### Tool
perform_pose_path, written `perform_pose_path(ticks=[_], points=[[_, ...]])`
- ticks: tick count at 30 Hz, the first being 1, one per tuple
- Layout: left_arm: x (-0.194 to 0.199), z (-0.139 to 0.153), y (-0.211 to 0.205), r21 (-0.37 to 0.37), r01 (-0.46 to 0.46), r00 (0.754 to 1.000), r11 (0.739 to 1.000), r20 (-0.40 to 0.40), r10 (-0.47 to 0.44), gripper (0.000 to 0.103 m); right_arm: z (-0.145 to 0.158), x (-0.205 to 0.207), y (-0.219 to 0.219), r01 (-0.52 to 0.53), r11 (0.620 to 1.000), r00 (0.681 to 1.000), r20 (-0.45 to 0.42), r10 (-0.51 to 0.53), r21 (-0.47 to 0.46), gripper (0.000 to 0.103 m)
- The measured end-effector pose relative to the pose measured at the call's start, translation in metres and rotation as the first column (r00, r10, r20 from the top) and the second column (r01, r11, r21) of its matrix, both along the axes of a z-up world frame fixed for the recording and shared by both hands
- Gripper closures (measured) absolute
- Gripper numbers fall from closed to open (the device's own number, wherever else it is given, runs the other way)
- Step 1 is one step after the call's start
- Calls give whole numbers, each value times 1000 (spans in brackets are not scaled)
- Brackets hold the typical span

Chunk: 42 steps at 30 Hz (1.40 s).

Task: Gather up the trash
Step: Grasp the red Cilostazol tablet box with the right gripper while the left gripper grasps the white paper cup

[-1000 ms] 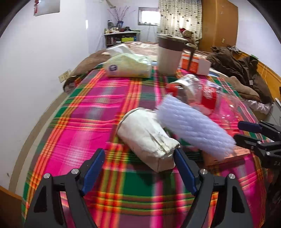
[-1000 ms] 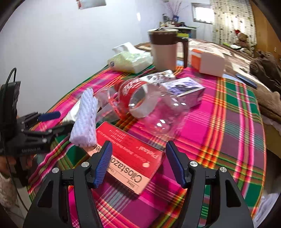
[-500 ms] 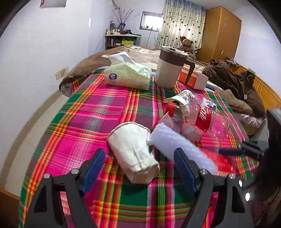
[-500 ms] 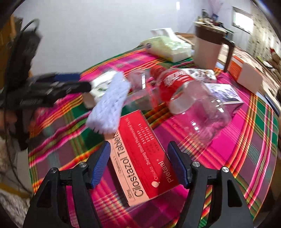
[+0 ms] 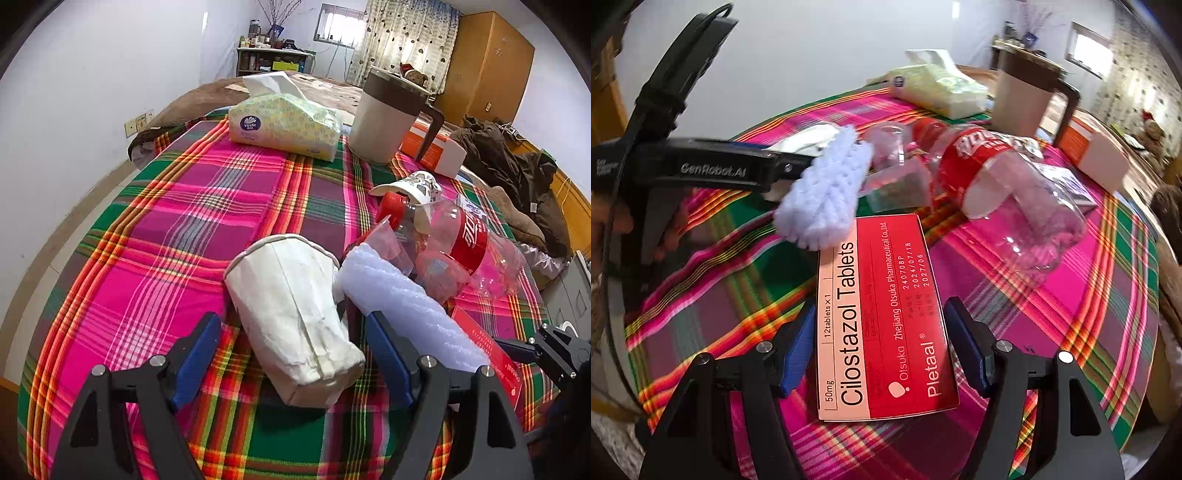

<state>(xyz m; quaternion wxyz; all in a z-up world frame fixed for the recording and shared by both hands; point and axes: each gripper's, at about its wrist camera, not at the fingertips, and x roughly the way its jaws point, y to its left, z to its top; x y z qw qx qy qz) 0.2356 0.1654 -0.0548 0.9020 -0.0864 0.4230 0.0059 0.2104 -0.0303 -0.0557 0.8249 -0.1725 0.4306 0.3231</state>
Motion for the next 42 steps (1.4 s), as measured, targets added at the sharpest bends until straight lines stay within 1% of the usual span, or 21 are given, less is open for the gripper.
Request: perform_pose_path(ticks=[4,6,10,12,13,14,17,21,27,28,30,31,33,34,35,38,39,40,41,42], points=[[2,-1,5,5,-31,1000,999,4,31,22,-1,1,0,45,999,999,20,-45,-3,34],[3,-2,5,8,-26,1000,1000,6,26,25,-1,0,-4,68,998,998,13,-68,4,34],[1,1,5,3,-13,1000,1000,21,13,47,-2,1,-6,103,994,995,10,-104,19,34],[0,0,6,-2,-9,1000,1000,18,9,50,-3,1,-7,121,992,992,15,-122,24,35],[-1,1,5,0,-6,1000,1000,22,6,55,-2,-1,-9,128,991,992,19,-129,24,35],[-3,1,4,0,-5,1000,1000,25,5,57,-2,-2,-10,135,991,990,27,-136,24,35],[-10,4,2,3,-3,999,1000,35,2,57,-1,-6,-15,155,987,987,34,-156,29,35],[-21,9,-4,11,6,998,1000,59,-6,58,2,-11,-28,202,977,978,34,-205,68,36],[-39,17,-11,-2,14,995,1000,95,-13,58,6,-16,-45,255,960,965,22,-260,118,36],[-40,17,-14,5,26,996,1000,87,-26,58,6,-17,-46,257,959,965,19,-261,123,36],[-41,13,-21,53,43,996,998,69,-47,58,6,-21,-50,261,957,964,19,-266,127,36],[-40,11,-23,61,54,997,997,60,-58,58,6,-23,-51,263,956,963,21,-268,128,36],[-38,9,-24,51,52,997,997,55,-55,56,5,-23,-54,270,954,961,17,-274,134,36],[-35,7,-25,57,52,997,997,50,-55,48,6,-23,-56,275,952,960,14,-279,138,36],[-31,5,-25,57,41,998,998,41,-43,46,6,-23,-57,278,951,959,14,-282,139,36],[-22,-2,-27,57,42,999,997,2,-43,46,7,-26,-61,285,947,957,11,-289,150,36],[-20,-2,-28,58,52,999,997,4,-52,46,8,-26,-62,287,946,956,10,-292,153,36],[-19,-2,-29,61,54,998,997,4,-55,46,8,-27,-63,288,945,956,11,-293,155,36],[-20,0,-30,64,57,998,996,9,-58,54,9,-27,-64,289,944,956,12,-294,157,36],[-21,1,-32,69,66,998,995,14,-67,60,9,-28,-65,290,944,955,13,-296,158,36]])
